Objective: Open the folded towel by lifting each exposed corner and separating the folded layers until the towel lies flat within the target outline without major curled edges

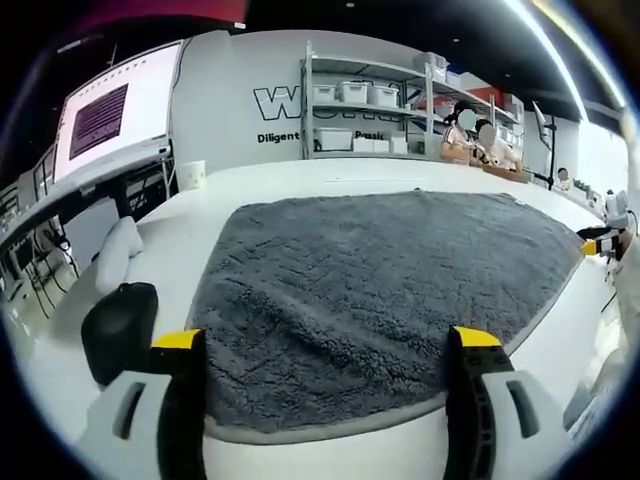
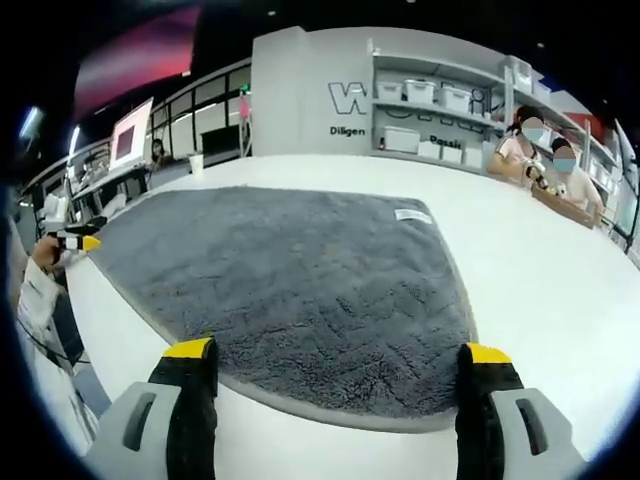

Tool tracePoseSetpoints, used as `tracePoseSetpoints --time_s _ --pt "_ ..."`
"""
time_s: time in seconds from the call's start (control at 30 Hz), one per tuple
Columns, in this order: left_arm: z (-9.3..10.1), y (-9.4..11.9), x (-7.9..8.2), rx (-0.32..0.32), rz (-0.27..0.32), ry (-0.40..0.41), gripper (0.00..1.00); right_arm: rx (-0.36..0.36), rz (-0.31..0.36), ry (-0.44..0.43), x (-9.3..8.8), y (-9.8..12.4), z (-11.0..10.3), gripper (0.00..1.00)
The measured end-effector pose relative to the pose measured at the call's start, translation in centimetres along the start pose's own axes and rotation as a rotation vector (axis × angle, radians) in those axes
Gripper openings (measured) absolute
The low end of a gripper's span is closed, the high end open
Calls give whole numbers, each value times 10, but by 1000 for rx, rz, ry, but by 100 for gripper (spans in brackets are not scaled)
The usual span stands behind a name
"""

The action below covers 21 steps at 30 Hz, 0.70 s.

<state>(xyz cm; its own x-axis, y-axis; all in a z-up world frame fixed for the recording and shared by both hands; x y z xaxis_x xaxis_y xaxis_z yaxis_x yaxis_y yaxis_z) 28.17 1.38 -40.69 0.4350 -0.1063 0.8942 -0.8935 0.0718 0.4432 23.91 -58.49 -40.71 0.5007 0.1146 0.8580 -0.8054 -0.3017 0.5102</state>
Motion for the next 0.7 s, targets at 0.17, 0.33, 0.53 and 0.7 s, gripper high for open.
tracePoseSetpoints --time_s 0.17,0.33,0.53,0.7 --pt "0 1 0 1 3 1 99 4 1 3 -1 1 1 100" --pt "-1 1 0 2 2 1 99 3 3 2 -1 2 1 100" --pt "-1 1 0 -6 -4 -3 99 14 6 5 -1 2 1 100" --pt "-1 1 0 -13 -8 -8 99 16 -3 10 -1 2 1 100"
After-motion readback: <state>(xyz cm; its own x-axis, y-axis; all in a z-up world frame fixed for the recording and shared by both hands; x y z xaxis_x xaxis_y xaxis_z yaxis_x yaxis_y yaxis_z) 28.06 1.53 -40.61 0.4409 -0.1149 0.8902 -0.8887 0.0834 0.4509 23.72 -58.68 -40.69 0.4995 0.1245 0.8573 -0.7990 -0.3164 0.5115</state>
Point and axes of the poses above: the point that each gripper's makers call its tool centre point, and the gripper's own axes: y roughly backward along the fingers, z roughly to its right, x roughly out of its top, the point moved 8 cm from there along y, roughly backward along the fingers, and after that the axes turned 7 degrees about x, right-handed, at the moved point
